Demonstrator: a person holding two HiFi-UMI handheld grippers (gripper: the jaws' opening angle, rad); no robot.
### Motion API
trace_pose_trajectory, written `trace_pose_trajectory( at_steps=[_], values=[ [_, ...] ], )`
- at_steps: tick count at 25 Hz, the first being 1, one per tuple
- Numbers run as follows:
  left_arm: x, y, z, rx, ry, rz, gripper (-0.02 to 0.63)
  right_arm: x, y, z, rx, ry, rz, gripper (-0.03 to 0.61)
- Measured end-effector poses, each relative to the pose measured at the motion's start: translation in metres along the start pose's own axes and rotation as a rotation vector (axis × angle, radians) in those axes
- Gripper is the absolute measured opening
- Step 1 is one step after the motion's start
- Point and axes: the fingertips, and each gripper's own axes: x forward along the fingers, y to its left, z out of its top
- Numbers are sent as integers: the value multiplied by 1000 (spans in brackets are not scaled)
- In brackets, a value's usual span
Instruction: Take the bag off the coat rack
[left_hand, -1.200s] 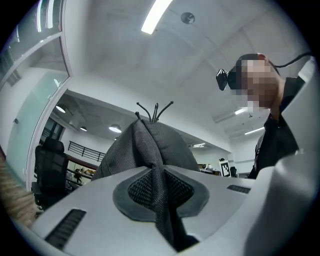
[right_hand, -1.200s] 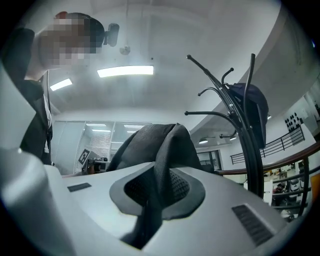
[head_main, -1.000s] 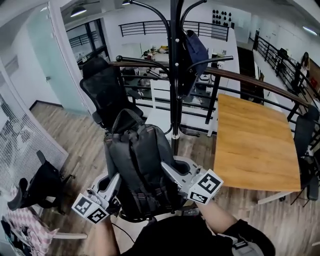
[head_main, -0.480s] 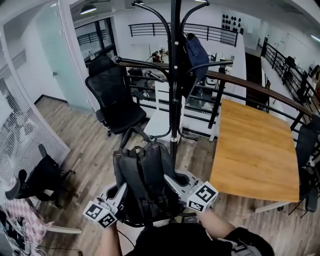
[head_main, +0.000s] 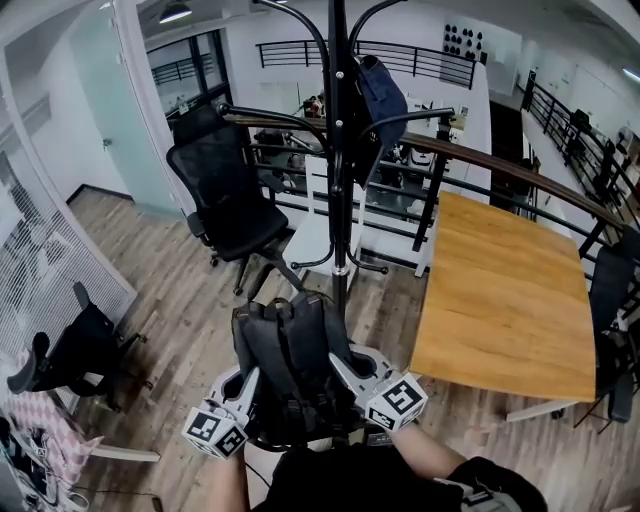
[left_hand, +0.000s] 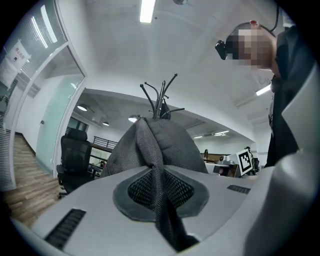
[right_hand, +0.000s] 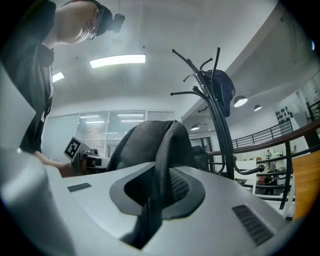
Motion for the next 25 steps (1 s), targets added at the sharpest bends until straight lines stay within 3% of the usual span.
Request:
trace_pose_trajectory(
  at_steps=[13,25],
  values=[
    [-8,-15,-26,18,13,12,44,-30,14,-22,-8,29,-144,51],
    [-63,-48,-33,22,22,-6,44,-71,69,-26,10,38,-216,51]
  ],
)
